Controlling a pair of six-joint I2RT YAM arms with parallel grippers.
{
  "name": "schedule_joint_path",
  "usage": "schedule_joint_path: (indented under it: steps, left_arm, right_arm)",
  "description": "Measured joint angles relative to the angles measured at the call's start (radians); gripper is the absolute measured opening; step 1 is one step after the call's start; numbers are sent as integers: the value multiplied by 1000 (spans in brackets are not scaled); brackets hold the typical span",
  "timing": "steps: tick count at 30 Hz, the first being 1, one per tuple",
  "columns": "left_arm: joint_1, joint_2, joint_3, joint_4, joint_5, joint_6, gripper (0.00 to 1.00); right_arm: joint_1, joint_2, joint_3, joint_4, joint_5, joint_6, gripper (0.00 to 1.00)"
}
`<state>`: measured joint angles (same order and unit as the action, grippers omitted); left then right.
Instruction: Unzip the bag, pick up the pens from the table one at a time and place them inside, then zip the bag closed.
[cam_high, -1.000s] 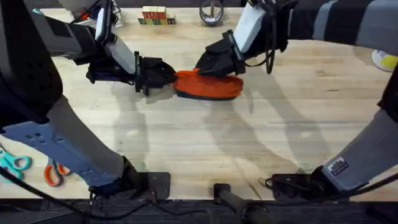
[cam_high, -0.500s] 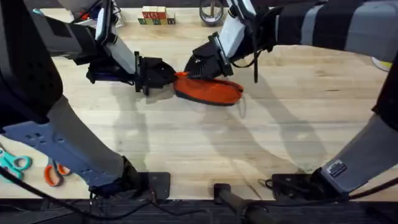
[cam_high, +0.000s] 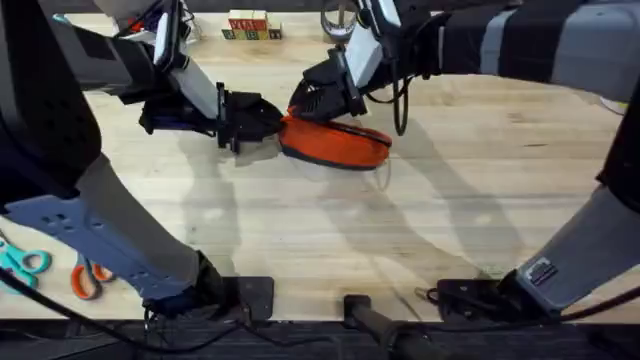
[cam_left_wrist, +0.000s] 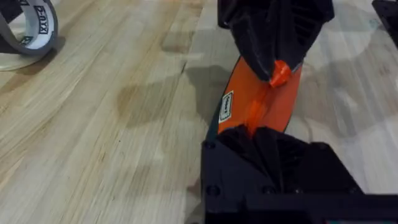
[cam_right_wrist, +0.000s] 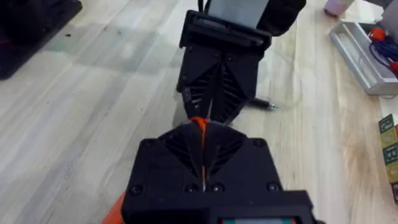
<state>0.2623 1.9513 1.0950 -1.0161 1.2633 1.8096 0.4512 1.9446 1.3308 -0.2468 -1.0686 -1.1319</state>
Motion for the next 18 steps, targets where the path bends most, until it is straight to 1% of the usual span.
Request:
schedule_joint_path:
  steps: [10,18]
  left_arm:
    - [0,0,0,0,-1,0,41]
    - [-1,0,0,0,-1,0,41]
  right_arm:
    - [24,43,0,44,6,53,30]
    - [28,45,0,52,6,68,30]
